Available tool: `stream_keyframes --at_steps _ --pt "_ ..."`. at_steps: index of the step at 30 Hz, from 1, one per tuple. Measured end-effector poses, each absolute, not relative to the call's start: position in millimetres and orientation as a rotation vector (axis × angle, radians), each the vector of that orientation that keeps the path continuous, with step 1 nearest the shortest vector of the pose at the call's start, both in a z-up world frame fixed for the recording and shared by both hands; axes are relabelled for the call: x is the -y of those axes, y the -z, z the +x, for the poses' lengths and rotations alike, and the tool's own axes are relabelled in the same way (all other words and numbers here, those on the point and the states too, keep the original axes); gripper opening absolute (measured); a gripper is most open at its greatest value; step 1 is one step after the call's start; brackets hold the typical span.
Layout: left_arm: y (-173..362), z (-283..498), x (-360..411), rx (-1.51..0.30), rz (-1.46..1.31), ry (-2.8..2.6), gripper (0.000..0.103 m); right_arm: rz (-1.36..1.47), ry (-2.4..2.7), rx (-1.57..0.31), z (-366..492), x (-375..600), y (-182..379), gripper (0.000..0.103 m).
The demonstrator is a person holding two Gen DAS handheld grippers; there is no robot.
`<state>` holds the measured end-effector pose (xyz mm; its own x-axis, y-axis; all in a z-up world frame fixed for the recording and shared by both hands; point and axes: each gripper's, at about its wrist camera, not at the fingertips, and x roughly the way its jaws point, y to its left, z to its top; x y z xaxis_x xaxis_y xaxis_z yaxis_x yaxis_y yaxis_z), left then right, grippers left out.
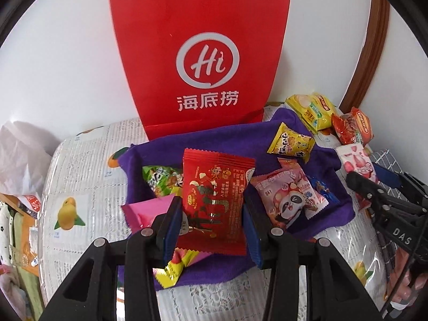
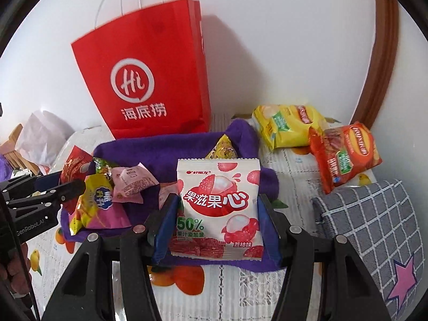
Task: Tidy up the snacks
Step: 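Carry the red packet and lychee bag over the purple towel with both tools, then open both tools to drop the packets onto the towel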
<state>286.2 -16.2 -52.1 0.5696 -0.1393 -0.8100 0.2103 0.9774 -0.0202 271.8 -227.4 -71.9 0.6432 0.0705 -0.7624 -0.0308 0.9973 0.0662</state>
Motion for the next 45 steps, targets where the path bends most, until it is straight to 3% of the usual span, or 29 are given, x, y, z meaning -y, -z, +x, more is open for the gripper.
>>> stream_keyframes --at_steps 33,35,37,40,45 --pt "108 328 35 -1.059 0.068 0.241 0.043 0.012 -0.092 -0.991 325 214 130 0.062" --pt "107 327 34 -1.060 0.065 0.240 0.045 0.028 -0.082 -0.992 325 216 128 0.064" --pt "103 325 34 -1.051 0.065 0.238 0.056 0.044 -0.099 -0.993 323 217 125 0.064" --pt "96 319 34 -1.031 0.058 0.233 0.065 0.039 -0.107 -0.981 315 215 116 0.064" --pt "79 301 32 -1.007 0.058 0.231 0.067 0.013 -0.097 -0.941 292 210 92 0.064"
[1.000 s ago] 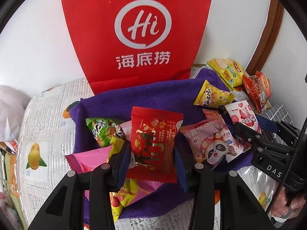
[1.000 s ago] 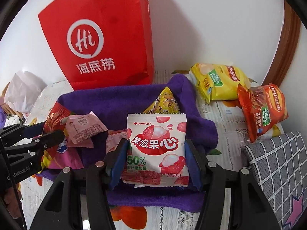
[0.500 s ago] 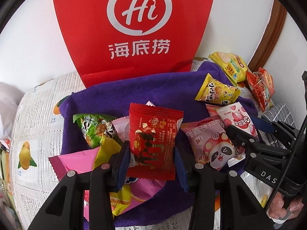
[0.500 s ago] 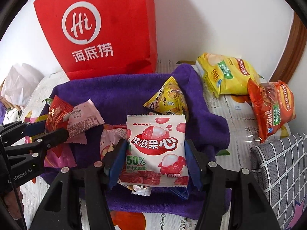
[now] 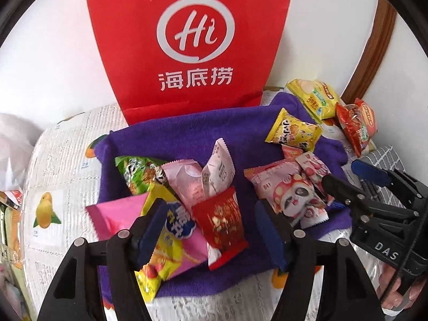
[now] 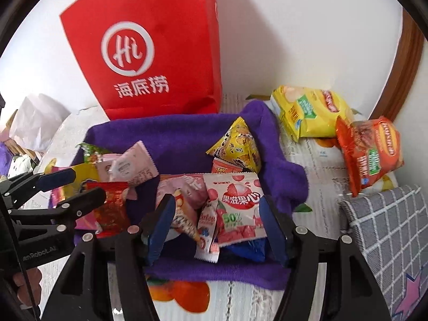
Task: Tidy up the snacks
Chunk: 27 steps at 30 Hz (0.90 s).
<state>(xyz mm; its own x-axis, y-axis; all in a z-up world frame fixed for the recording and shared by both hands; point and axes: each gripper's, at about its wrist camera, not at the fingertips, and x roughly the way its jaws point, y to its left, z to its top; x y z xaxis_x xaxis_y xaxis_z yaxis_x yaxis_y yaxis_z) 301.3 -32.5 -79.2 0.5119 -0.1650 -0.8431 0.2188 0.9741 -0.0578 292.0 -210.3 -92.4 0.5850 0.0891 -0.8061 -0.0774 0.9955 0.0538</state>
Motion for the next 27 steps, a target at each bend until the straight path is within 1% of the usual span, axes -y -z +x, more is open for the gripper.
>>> stream_keyframes --at_steps 5,11,15,21,22,27 --pt "60 271 25 -0.971 0.053 0.222 0.067 -0.019 -0.059 -0.908 258 209 61 0.064" --pt "35 224 15 -0.920 0.061 0.194 0.067 0.013 -0.056 -0.884 208 208 30 0.066" --pt "23 192 12 -0.899 0.063 0.175 0.067 0.050 -0.073 -0.893 177 207 19 0.066" --pt "13 143 6 -0.881 0.057 0.152 0.069 0.007 -0.029 -0.885 128 203 11 0.066" --pt "11 134 4 -0.877 0.053 0.150 0.070 0.016 -0.036 -0.885 120 204 10 0.067" --pt "2 98 0 -0.852 0.031 0.146 0.076 0.031 -0.014 -0.864 78 208 1 0.082"
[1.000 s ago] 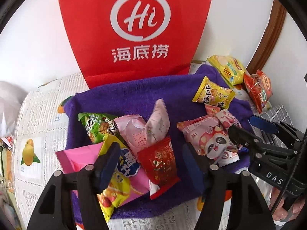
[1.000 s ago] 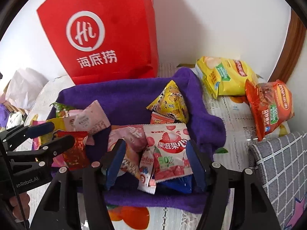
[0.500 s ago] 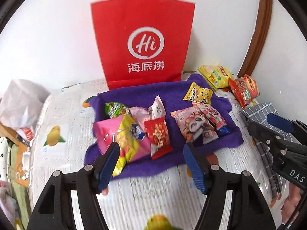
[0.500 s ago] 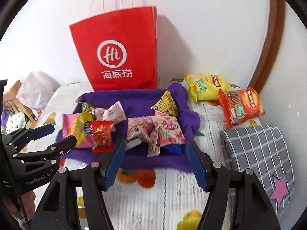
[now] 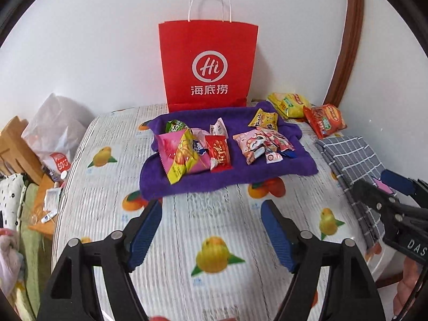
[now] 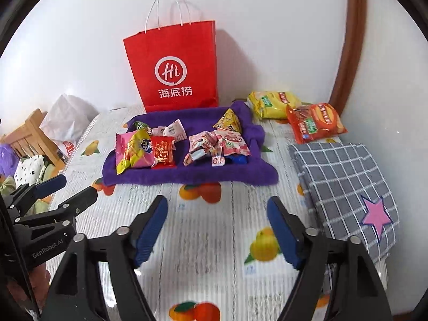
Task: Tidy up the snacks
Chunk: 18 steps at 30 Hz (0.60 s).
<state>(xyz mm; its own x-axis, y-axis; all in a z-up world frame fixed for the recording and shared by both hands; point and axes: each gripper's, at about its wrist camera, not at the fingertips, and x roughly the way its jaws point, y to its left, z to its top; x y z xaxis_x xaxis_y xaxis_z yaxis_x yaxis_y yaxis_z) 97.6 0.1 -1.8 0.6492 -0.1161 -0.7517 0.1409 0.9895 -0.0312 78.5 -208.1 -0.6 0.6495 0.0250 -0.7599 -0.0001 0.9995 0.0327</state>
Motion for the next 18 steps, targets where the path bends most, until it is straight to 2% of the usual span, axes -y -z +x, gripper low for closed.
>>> stream_keyframes --at_steps 2,7,18 --pt "-3 85 0 -0.835 0.037 0.141 0.077 0.019 0.006 -0.851 64 209 -3 0.084" --pt "-16 57 -5 -0.792 0.012 0.127 0.099 0.032 0.052 -0.836 35 218 -11 0.091" --pt "-29 22 1 -0.753 0.043 0.094 0.100 0.065 0.076 -0.800 -1 233 -27 0.092"
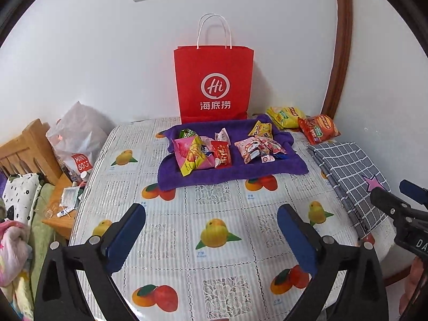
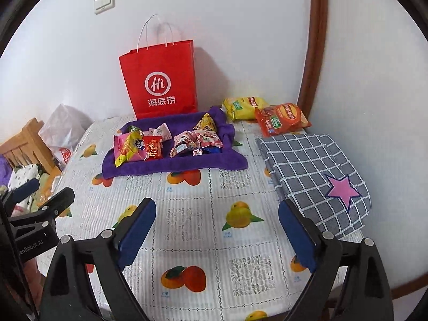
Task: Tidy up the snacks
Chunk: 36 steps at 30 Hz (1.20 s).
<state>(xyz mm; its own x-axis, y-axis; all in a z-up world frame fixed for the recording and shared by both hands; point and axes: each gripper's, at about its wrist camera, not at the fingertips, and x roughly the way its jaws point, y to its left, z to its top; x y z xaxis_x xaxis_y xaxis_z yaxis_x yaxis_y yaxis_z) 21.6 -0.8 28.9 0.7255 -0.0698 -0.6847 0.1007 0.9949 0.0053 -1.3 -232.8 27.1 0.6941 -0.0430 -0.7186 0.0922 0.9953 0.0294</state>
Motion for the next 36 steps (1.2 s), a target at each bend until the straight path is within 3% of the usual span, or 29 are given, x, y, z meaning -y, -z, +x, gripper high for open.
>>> stream_keyframes --at_steps 36 --pt "-32 9 3 -0.754 0.018 0.108 0.100 0.053 0.088 -0.781 -21 233 -36 0.092"
